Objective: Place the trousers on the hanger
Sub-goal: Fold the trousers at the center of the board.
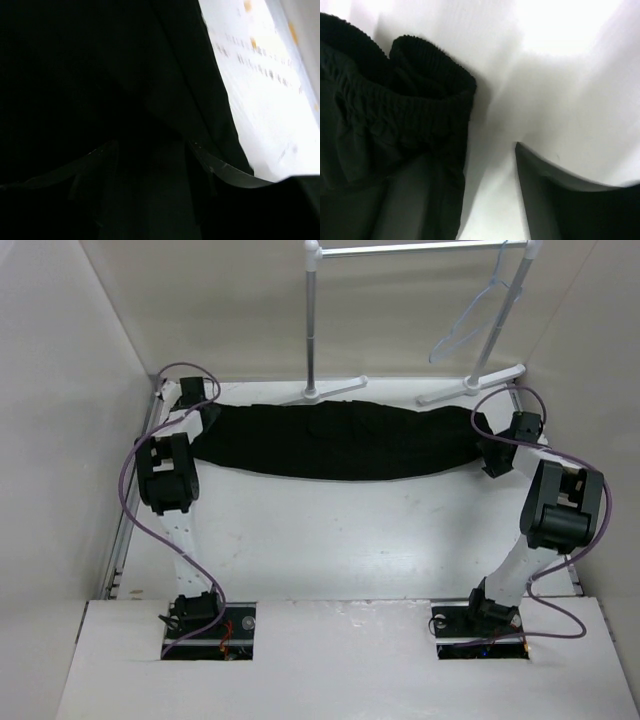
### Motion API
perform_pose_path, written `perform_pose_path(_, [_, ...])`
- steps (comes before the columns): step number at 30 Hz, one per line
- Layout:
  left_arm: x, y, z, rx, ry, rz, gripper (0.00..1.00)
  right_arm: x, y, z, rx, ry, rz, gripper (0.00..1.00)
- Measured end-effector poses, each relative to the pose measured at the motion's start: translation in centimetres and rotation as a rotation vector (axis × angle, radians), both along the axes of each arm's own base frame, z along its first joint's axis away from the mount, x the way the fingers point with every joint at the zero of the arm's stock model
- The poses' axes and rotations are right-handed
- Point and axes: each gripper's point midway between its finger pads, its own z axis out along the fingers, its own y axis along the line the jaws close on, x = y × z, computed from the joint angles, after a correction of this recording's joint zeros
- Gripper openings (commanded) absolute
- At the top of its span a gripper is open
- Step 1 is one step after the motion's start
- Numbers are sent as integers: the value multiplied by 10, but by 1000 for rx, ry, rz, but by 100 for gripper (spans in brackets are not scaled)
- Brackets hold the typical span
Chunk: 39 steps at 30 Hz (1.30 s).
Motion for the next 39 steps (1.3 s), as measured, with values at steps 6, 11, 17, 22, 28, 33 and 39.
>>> perform_pose_path(6, [-23, 55, -2, -4, -1, 118, 53, 17, -3, -3, 33, -24, -6, 11])
perform_pose_path(11, [-77, 82, -5, 7, 59, 218, 52, 1, -11, 1, 18, -11, -44, 9])
perform_pose_path(17, [-153, 91, -5, 37, 158, 300, 52, -57, -11, 13, -20, 0, -100, 8])
perform_pose_path(22, [-210, 92, 11, 67, 210, 354, 54, -109, -3, 12, -33, 13, -139, 16])
perform_pose_path(28, [-218, 85, 60, 102, 110, 354, 56, -146, 3, 17, -45, -3, -159, 79])
perform_pose_path(33, [-194, 14, 85, 102, 27, 160, 56, -144, 0, 38, -74, -73, -152, 93])
perform_pose_path(39, [-192, -81, 89, 56, -18, -103, 56, -132, -4, 9, -16, -18, -136, 94])
